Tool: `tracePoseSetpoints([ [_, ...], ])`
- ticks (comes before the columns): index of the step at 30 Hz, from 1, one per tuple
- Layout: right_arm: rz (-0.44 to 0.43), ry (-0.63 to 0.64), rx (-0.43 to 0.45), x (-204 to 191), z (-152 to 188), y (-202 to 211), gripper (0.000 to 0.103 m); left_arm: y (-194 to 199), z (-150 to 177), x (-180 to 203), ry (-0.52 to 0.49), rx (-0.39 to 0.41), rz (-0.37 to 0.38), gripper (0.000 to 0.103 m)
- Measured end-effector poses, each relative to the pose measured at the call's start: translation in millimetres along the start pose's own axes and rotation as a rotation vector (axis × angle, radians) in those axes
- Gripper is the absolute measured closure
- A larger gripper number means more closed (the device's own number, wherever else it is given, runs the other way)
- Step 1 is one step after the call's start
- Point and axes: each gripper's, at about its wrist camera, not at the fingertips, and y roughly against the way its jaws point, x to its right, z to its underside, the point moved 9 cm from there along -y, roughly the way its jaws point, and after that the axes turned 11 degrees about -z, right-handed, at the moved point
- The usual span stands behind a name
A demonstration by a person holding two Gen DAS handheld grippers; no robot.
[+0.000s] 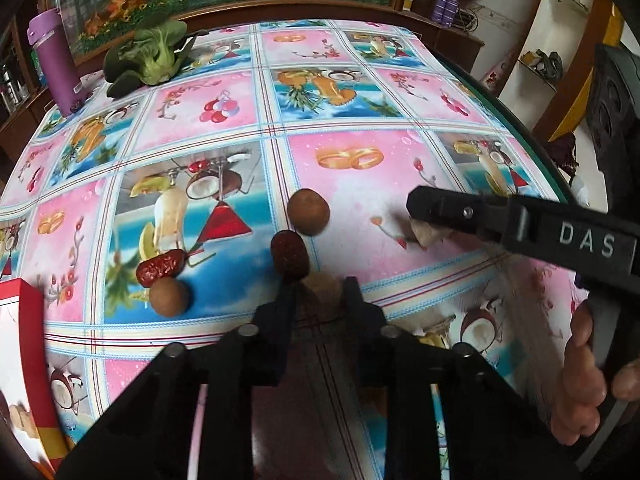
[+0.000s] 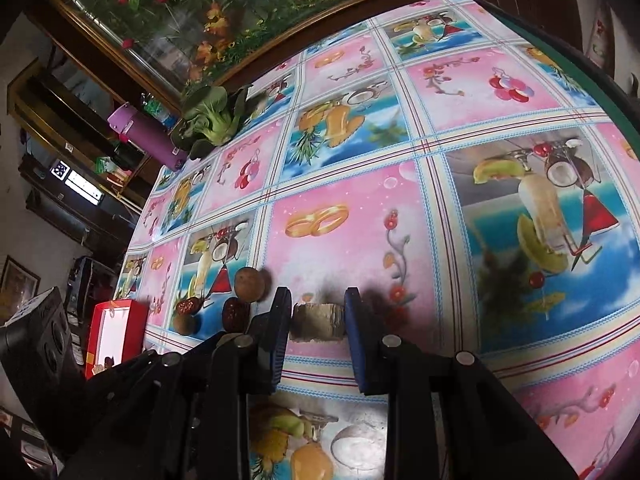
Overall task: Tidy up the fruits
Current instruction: 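Grasp a beige cube with the right gripper, then carry the beige cube over the white tray and open the right gripper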
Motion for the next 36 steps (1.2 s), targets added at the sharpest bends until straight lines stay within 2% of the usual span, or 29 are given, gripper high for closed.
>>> tracePoseSetpoints([
  [6, -0.080, 0.029, -0.001, -18.3, 3.8, -3.7, 0.077, 14.7, 6.0, -8.2, 0.025, 0.027, 0.027, 0.080],
  [12, -0.144, 0.106, -0.038, -62.9, 25.6, -14.7, 0.077, 56.0, 20.1, -38.2, 0.042, 0.105, -0.020, 0.080],
  [17, -0.229, 0.199, -0.082, -131.3, 56.2, -27.5, 0.077, 91.9, 44.5, -91.2, 0.094, 0.164, -0.105, 0.080],
  [25, -0.348, 0.404, -0.166, -253.8, 113.3, -60.0, 0.077, 129.9, 99.1, -198.1, 0.241, 0.189, -0.236, 0.080],
  [29, -0.371, 0.468, -0.226, -290.0, 146.5, -81.0, 0.077, 151.1, 126.6, -256.3, 0.327, 0.207, -0.310, 0.080],
  [32, -0.380, 0.536, -0.289, -315.3, 179.6, -98.7, 0.077, 159.5, 145.9, -288.0, 0.373, 0.211, -0.347, 0.080],
  [36, -0.385, 0.577, -0.349, -330.4, 209.3, -116.2, 0.077, 161.0, 170.6, -319.6, 0.423, 0.194, -0.374, 0.080],
])
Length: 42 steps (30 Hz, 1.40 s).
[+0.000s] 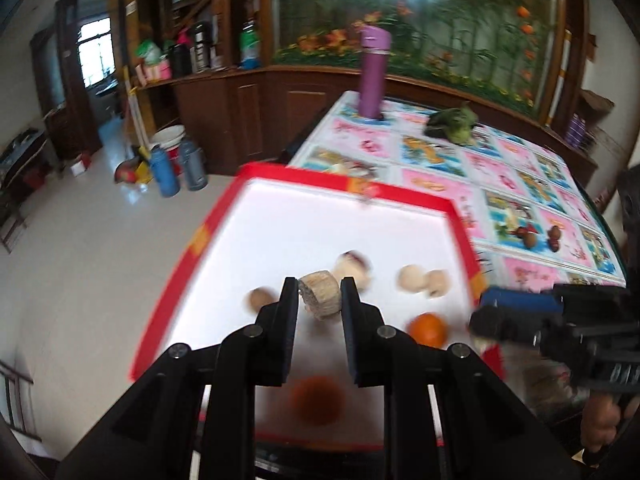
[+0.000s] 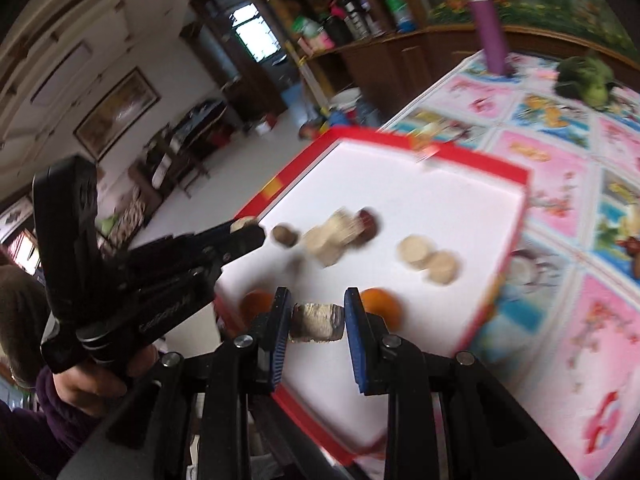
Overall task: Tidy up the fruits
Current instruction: 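Carry the beige cube over the white tray and open the right gripper, then move both grippers back over the dates and balls on the tablecloth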
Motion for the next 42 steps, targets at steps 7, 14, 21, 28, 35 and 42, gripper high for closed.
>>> tracePoseSetpoints([
  [7, 0.053, 0.045, -0.065, -2.1, 13.4, -35.3, 0.077, -13.8, 21.2, -25.0, 0.015, -0.046, -0.005, 0.080],
  [14, 0.083, 0.041, -0.092, 0.2, 19.6, -46.4, 0.077, -23.1, 33.5, -31.2, 0.024, -0.079, 0.006, 0.080],
  [21, 0.101, 0.052, -0.105, -6.9, 23.0, -43.3, 0.074, -27.6, 41.2, -33.7, 0.020, -0.111, -0.025, 0.080],
  [28, 0.114, 0.054, -0.023, -1.0, 9.4, -15.8, 0.065, -19.7, 37.5, -40.7, 0.038, -0.100, -0.052, 0.047],
  [35, 0.179, -0.018, 0.104, 39.1, -0.2, 42.9, 0.065, 5.0, 18.3, -15.2, 0.009, -0.034, 0.002, 0.046],
  [42, 0.280, -0.146, 0.183, 103.4, 17.7, 111.3, 0.065, 25.8, -0.4, 57.9, -0.116, 0.010, 0.103, 0.045],
])
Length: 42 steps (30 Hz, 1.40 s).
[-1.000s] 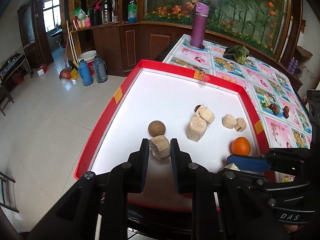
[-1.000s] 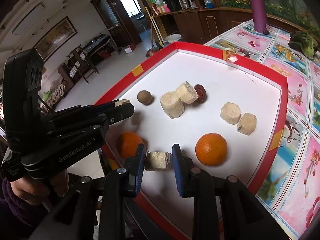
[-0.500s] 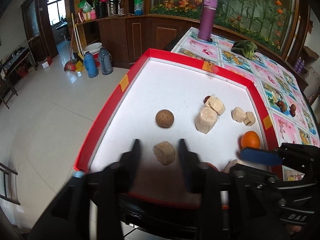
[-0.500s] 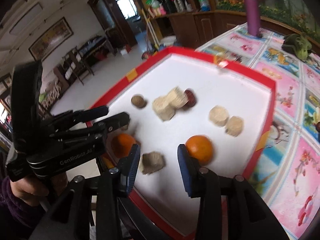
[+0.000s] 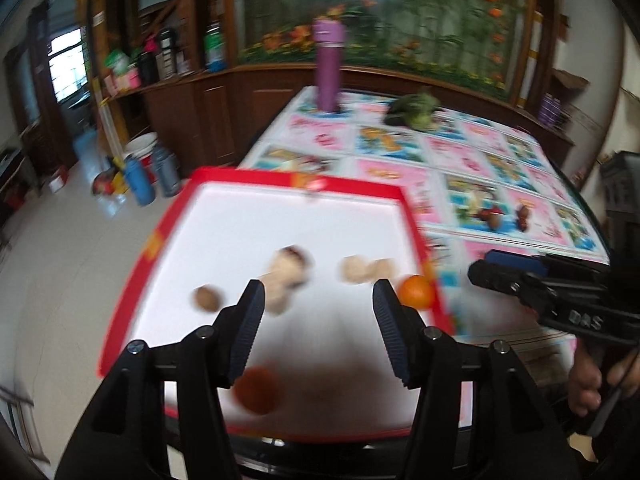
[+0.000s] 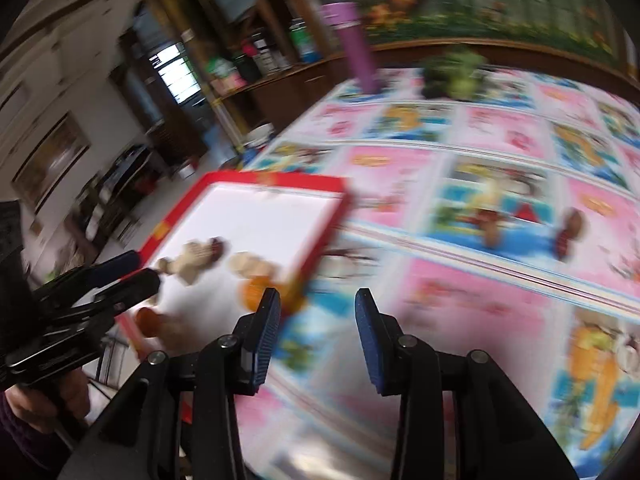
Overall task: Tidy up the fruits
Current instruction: 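Move both grippers back over the dates and balls on the tablecloth, then grasp a brown ball with the left gripper while the right grasps a red date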
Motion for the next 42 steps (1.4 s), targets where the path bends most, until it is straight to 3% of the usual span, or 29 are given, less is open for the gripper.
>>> tracePoseSetpoints([
  [6, 0.106, -0.089, 0.037, 74.2, 1.7, 43.4, 0.065, 3.1, -16.9, 72.8, -0.114, 0.015, 0.088, 0.041],
  [12, 0.169, -0.109, 0.031, 118.5, -8.5, 55.3, 0.065, -19.1, -29.8, 142.8, -0.194, -0.023, 0.160, 0.041],
  [18, 0.222, -0.106, 0.017, 146.8, -22.6, 43.0, 0.065, -55.6, -34.4, 180.2, -0.216, -0.114, 0.205, 0.041],
  [24, 0.266, -0.102, -0.014, 165.0, -29.8, 23.7, 0.066, -78.9, -35.7, 194.0, -0.222, -0.160, 0.195, 0.041],
  [26, 0.260, -0.089, -0.002, 166.0, -31.7, 21.3, 0.073, -83.8, -36.4, 197.5, -0.222, -0.170, 0.196, 0.041],
  [27, 0.273, -0.079, 0.002, 167.5, -31.7, 21.8, 0.086, -86.3, -36.4, 199.6, -0.223, -0.177, 0.195, 0.041],
  [28, 0.290, -0.069, 0.003, 169.6, -31.1, 22.8, 0.087, -88.7, -36.6, 201.1, -0.223, -0.184, 0.194, 0.041],
  [37, 0.194, -0.143, 0.058, 172.0, -34.9, 47.3, 0.087, -108.9, -42.1, 232.0, -0.187, -0.230, 0.212, 0.042],
  [39, 0.184, -0.150, 0.079, 170.7, -37.8, 53.0, 0.087, -114.7, -41.4, 238.9, -0.170, -0.247, 0.215, 0.047],
  [41, 0.172, -0.169, 0.083, 170.9, -38.4, 54.4, 0.087, -119.0, -39.5, 244.3, -0.170, -0.260, 0.218, 0.061],
  [42, 0.168, -0.178, 0.084, 171.6, -38.3, 54.7, 0.087, -121.3, -39.3, 246.0, -0.158, -0.266, 0.222, 0.062],
])
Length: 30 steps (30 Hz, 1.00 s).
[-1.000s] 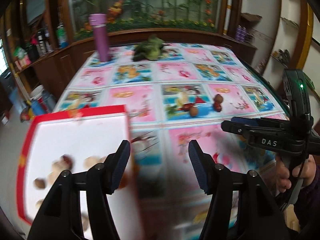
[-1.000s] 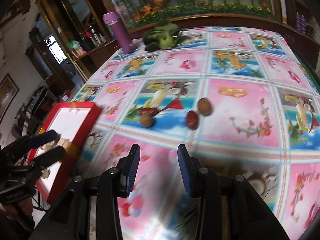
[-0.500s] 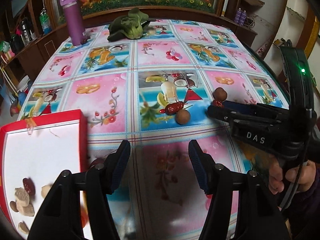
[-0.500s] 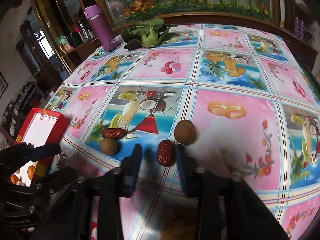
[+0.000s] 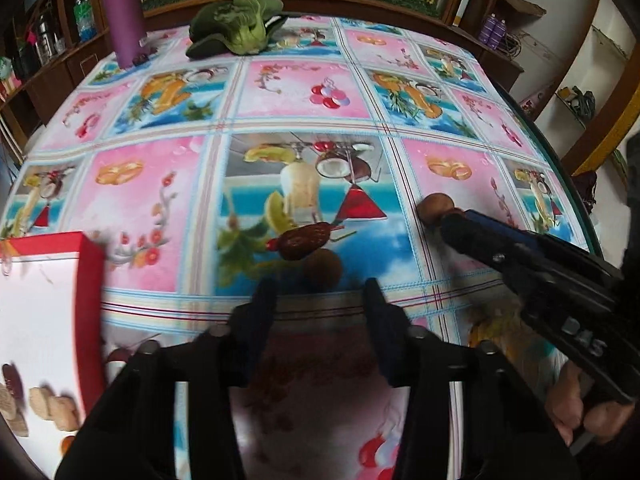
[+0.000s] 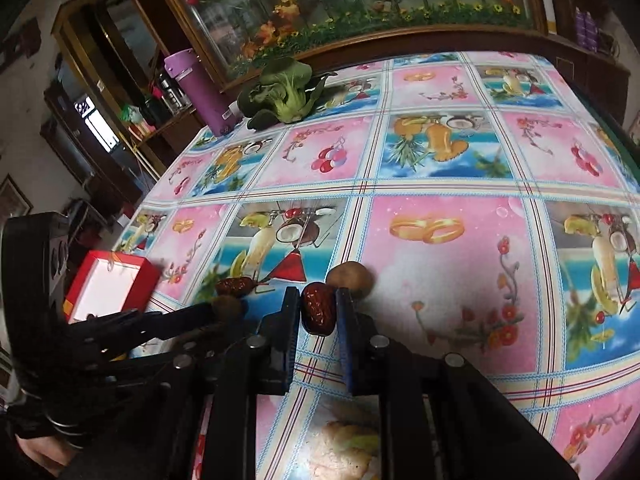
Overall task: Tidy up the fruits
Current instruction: 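Grasp a brown ball with the left gripper while the right grasps a red date, then carry the ball and date over the white tray and open both grippers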
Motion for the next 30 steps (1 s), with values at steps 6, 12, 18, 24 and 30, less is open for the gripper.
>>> tracePoseSetpoints([
  [6, -0.009, -0.013, -0.001, -0.5, 0.1, 0.8, 0.087, -3.1, -8.1, 5.6, 0.018, 0.018, 0.011, 0.072],
  [12, -0.028, -0.023, 0.012, -2.1, 1.0, 2.3, 0.087, -0.3, -5.8, 3.5, 0.019, 0.039, 0.012, 0.080],
  [18, -0.072, -0.051, 0.027, -13.7, 6.2, 7.4, 0.087, 31.0, 1.2, -6.2, 0.013, 0.094, 0.017, 0.080],
  [24, -0.143, 0.007, 0.013, -69.4, 15.7, 2.0, 0.087, 80.0, 13.3, -27.4, 0.012, 0.195, 0.004, 0.080],
  [30, -0.212, 0.120, -0.023, -150.9, 13.9, -15.8, 0.087, 119.7, 28.7, -88.0, 0.090, 0.260, -0.033, 0.080],
])
